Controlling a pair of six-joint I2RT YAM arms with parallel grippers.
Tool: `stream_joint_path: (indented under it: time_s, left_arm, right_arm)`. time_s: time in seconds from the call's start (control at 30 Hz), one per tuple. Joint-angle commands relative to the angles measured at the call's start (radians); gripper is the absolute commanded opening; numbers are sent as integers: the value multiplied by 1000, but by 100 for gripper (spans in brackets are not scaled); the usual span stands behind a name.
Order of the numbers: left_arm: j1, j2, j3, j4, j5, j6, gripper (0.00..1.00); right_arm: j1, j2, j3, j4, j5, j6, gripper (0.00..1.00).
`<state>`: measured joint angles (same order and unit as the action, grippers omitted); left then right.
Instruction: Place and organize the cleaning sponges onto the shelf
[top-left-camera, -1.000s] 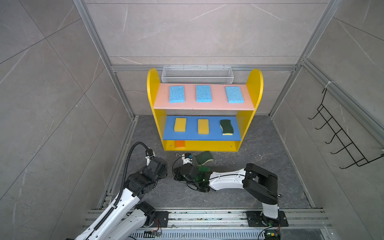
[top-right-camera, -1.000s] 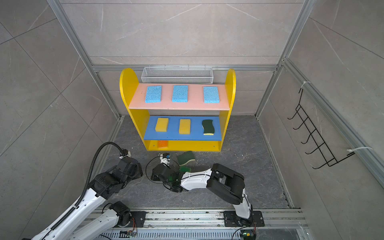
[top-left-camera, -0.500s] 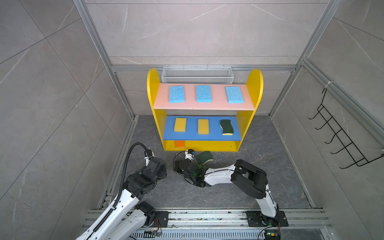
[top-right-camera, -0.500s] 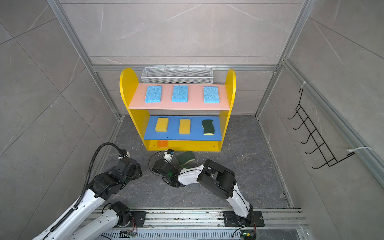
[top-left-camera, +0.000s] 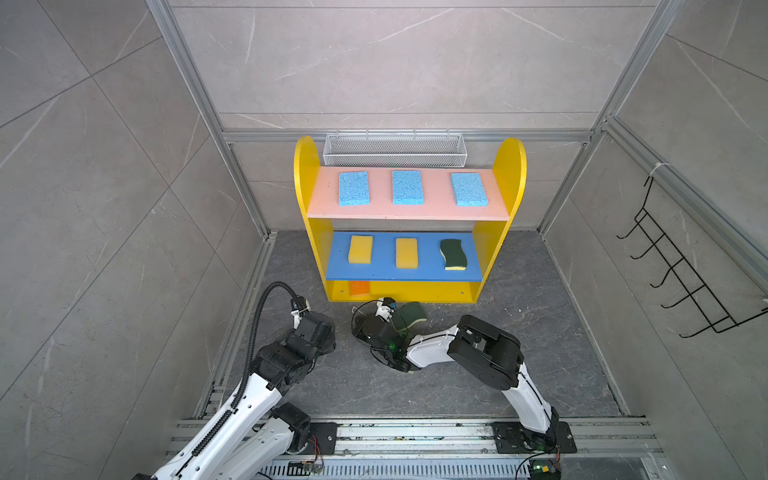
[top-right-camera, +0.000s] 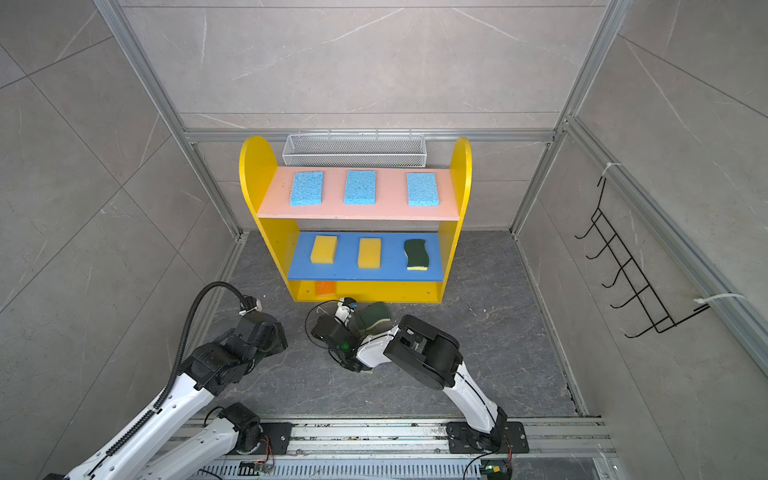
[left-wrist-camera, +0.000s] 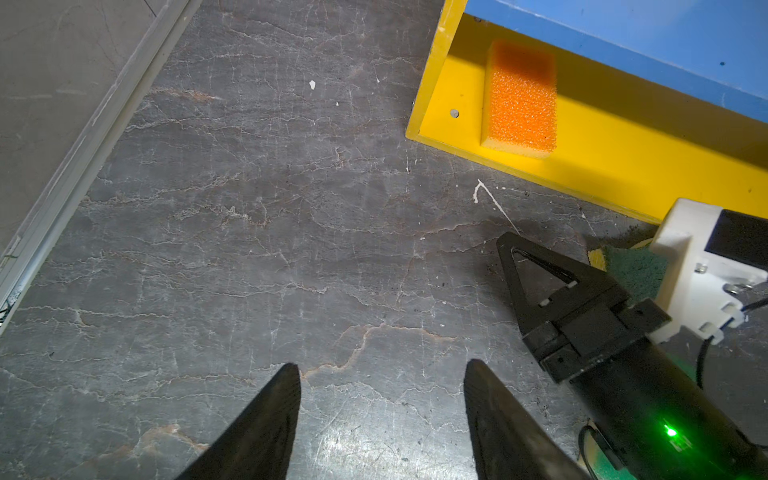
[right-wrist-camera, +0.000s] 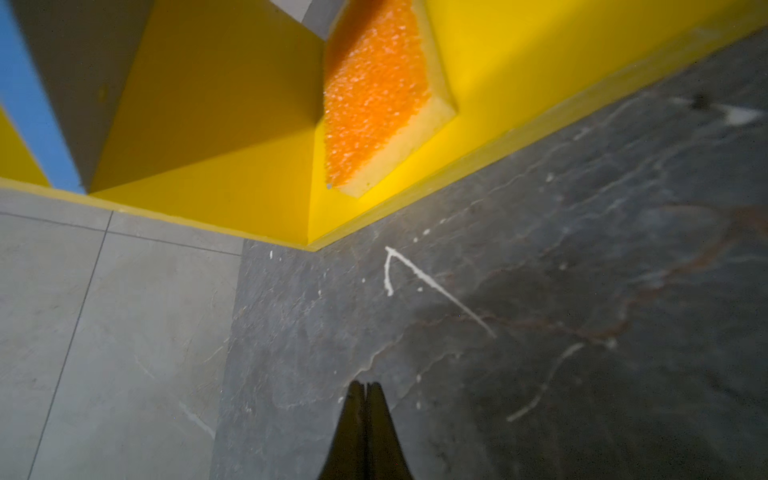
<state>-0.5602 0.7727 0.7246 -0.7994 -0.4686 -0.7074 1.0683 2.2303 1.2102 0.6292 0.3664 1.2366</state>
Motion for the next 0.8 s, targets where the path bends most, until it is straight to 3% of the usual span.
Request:
stream_joint_path:
  time_s: [0.0,0.77]
  left_arm:
    - [6,16,-5,37,-8,16,66]
    - [28,45,-51,109,1,24,67]
  right_arm:
    - [-8,32,32,10,-1,14,0]
    - [-55,148,39,105,16,36,0]
